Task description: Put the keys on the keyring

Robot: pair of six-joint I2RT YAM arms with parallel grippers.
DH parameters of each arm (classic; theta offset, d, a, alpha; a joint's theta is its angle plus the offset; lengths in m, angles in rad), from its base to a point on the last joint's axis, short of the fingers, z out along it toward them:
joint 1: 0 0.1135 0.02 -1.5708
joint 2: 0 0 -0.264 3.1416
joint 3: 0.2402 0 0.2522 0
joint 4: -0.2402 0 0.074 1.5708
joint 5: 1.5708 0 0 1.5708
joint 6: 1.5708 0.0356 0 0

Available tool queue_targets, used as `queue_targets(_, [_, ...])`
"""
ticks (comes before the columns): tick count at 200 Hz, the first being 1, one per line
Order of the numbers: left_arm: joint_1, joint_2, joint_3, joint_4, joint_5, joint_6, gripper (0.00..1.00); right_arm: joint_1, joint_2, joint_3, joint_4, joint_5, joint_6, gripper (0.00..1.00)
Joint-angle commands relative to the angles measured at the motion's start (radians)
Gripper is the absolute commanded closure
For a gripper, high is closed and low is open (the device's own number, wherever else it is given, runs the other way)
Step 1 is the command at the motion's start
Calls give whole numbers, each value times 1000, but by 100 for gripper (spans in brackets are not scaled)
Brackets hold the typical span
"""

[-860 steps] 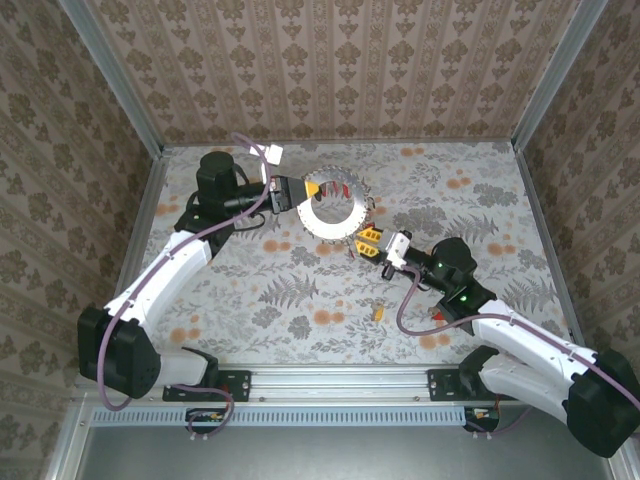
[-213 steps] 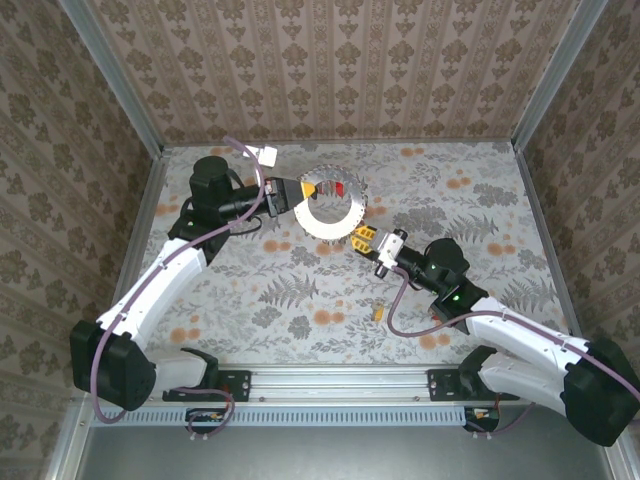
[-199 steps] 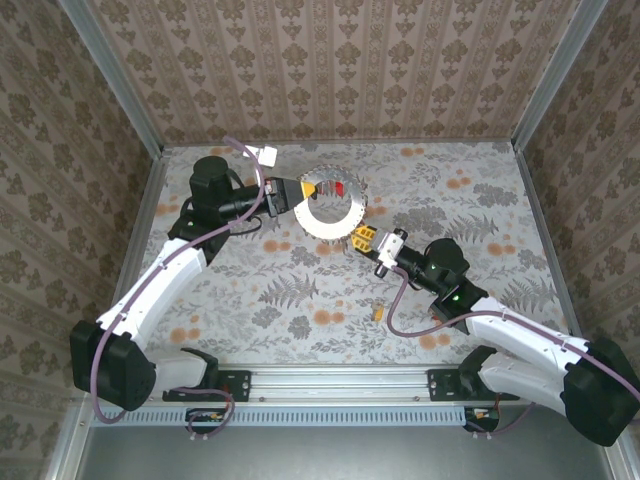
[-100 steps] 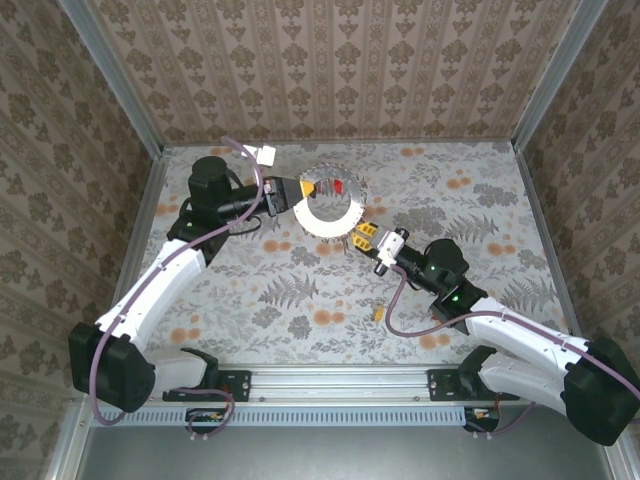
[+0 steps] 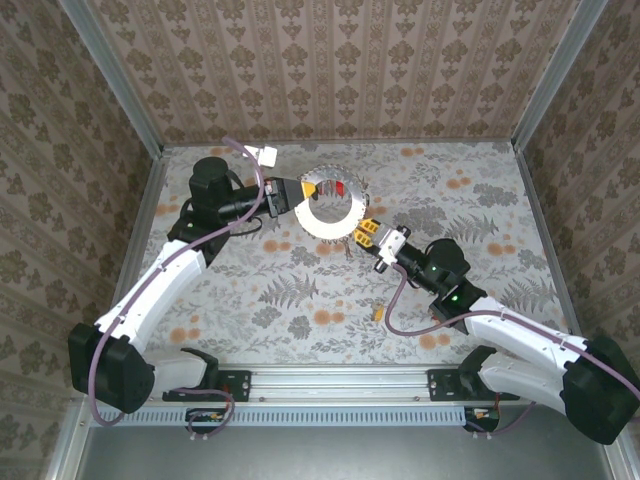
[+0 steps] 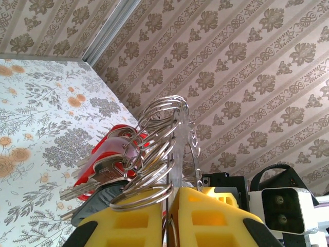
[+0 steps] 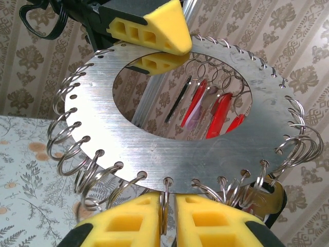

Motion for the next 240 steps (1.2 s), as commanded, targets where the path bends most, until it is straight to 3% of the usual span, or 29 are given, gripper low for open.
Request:
queue_targets(1, [-7, -27, 13, 28, 41, -12, 100, 6, 7, -6, 34, 26, -8, 83])
queue_targets(81, [-7, -26, 18, 33, 36, -12, 100, 8, -3, -29, 13, 37, -20, 82])
queue_targets(137, [-7, -24, 16, 30, 34, -9, 100, 8, 9, -20, 25, 36, -17, 94])
queue_targets(155, [-7, -29, 11, 14, 9, -9, 100, 9, 2, -22, 20, 35, -16, 100])
queue_targets(193, [-1, -35, -40, 7, -106, -53, 100, 9, -23, -17, 9, 22, 29, 100])
queue_targets(240, [0, -29, -112, 53, -147, -168, 98, 9, -46, 16, -39, 34, 122, 100])
